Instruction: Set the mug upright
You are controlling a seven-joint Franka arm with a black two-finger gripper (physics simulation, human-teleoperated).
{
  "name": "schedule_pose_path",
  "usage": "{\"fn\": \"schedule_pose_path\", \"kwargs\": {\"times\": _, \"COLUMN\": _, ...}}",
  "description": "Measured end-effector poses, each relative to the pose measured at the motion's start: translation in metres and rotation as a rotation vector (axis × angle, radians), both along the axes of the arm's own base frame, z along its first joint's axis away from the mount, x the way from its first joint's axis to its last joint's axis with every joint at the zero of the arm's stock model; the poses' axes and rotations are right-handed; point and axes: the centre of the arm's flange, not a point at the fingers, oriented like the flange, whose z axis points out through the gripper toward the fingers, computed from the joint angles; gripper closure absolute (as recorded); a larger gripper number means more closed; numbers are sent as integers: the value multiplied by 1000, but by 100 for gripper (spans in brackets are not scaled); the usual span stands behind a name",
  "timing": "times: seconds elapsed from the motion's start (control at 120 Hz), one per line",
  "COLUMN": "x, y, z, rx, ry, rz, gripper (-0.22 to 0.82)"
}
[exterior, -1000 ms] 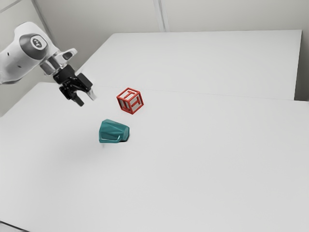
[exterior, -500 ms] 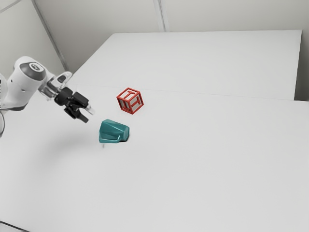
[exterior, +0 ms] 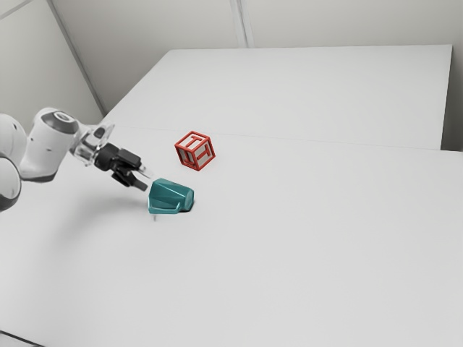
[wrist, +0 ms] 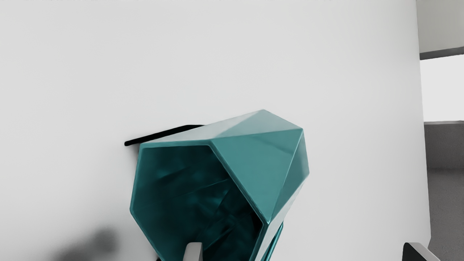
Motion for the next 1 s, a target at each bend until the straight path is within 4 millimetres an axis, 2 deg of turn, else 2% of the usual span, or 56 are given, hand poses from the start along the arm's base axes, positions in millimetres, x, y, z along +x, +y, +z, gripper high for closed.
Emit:
{"fn": "schedule_pose_path", "kwargs": {"times": 0.15, "x": 3, "y": -6, "z": -16, "rx": -47, "ry": -11, "rz": -3, "gripper": 0}}
{"fn": "schedule_pose_path", "kwargs": {"times": 0.342, "x": 5, "y": -17, "z": -17, "rx": -92, "ry": -31, "rz": -26, "gripper": 2}}
{"fn": "schedule_pose_path", "kwargs": {"times": 0.45, "x": 3, "y": -18, "z": -22, "rx": -116, "ry": -28, "rz": -38, "gripper": 11}}
{"fn": "schedule_pose_path", "kwargs": {"times": 0.567, "x": -3, "y": -11, "z": -25, "rx": -137, "ry": -25, "rz": -39, "gripper": 23}}
{"fn": "schedule_pose_path", "kwargs": {"times": 0.775, "x": -7, "y": -12, "z": -22, "rx": -166, "ry": -28, "rz": -63, "gripper": 47}}
{"fn": "schedule_pose_path", "kwargs": {"times": 1.0, "x": -8, "y": -14, "z": -21, "rx": -185, "ry": -36, "rz": -77, "gripper": 68}}
